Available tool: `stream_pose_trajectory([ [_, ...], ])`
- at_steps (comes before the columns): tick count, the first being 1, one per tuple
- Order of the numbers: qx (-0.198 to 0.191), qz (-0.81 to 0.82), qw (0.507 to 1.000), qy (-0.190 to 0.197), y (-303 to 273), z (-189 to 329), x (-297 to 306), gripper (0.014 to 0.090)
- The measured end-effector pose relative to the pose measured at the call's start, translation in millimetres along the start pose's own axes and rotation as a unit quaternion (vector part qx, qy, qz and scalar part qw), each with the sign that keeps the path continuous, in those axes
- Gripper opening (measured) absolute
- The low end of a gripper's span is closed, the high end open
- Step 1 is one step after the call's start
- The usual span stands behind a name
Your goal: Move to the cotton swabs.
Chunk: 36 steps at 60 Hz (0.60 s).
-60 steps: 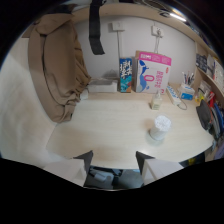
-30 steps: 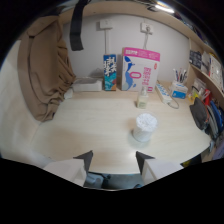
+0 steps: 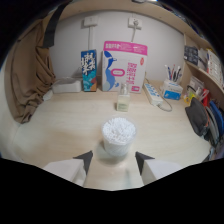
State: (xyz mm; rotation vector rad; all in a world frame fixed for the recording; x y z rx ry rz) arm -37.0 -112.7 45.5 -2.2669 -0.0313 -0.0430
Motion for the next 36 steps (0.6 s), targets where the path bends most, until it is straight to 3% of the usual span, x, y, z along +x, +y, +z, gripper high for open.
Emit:
stream_pose_trajectory([
  [36,-0.02,0.006,1.0,0.002,2,29,10,0.0874],
])
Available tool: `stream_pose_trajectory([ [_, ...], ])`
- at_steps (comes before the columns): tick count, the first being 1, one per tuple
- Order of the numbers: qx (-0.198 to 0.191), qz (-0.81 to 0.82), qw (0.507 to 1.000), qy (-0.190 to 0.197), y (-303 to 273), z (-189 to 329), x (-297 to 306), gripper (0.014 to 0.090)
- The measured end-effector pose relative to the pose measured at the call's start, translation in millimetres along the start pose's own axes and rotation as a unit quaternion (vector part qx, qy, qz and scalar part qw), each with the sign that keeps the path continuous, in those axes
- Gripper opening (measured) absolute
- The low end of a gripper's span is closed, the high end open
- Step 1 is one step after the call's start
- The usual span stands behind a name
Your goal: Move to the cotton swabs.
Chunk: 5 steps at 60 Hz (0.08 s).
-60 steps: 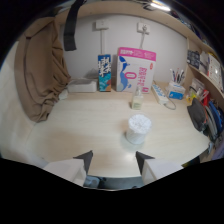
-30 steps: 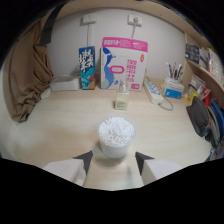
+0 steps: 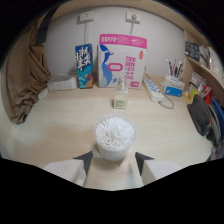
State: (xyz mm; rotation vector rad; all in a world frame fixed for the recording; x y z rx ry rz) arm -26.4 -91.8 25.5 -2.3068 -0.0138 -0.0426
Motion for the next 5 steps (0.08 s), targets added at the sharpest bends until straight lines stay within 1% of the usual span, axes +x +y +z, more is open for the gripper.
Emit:
stream_pose_trajectory([
  [5,-0.003,0.004,1.0,0.0,1.1,-1.2,-0.5,0.087],
])
